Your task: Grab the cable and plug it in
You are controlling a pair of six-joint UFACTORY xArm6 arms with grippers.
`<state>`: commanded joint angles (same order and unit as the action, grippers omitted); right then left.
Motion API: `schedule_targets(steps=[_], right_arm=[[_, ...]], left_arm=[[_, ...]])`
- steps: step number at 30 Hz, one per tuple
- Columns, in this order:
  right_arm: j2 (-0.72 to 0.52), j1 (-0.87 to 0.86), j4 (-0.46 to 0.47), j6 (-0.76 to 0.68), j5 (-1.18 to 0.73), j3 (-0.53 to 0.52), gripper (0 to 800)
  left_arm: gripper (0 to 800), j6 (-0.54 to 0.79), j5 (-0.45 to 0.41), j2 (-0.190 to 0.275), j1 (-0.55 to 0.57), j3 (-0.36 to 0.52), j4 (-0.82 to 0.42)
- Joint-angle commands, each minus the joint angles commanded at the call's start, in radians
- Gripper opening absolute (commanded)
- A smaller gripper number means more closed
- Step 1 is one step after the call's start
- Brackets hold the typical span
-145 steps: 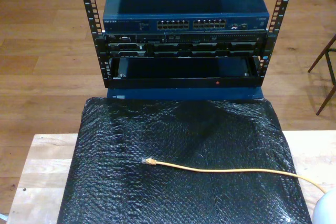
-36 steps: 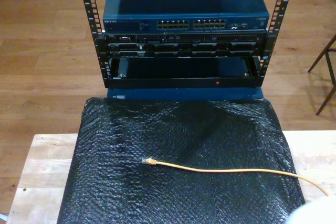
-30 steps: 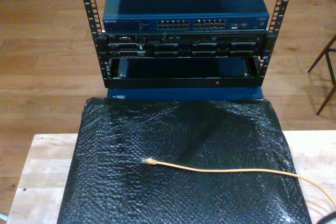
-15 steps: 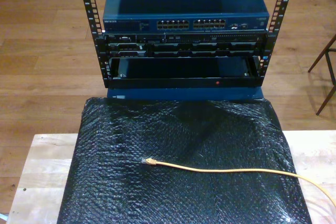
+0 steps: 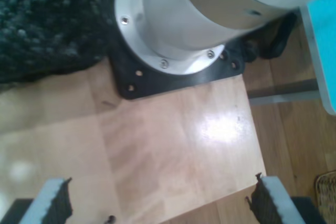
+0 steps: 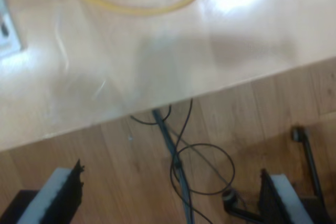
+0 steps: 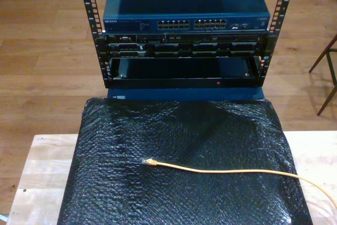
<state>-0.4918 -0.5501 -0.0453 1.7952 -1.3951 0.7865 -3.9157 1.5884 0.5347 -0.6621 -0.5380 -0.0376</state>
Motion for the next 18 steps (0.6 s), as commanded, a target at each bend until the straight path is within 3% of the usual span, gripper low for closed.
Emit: schedule_targets(steps=[11,18], right_arm=[[0.005,0.262,-0.031,-0.242,0.000,0.008,769],[0.005,0.307,-0.204,-0.270,0.000,0.006,776]], left_arm=[[800,-0.133,0.037,-0.020,0.135,-0.094,0.137],[800,-0.190,0.063,-0.021,0.172,-0.103,0.155]])
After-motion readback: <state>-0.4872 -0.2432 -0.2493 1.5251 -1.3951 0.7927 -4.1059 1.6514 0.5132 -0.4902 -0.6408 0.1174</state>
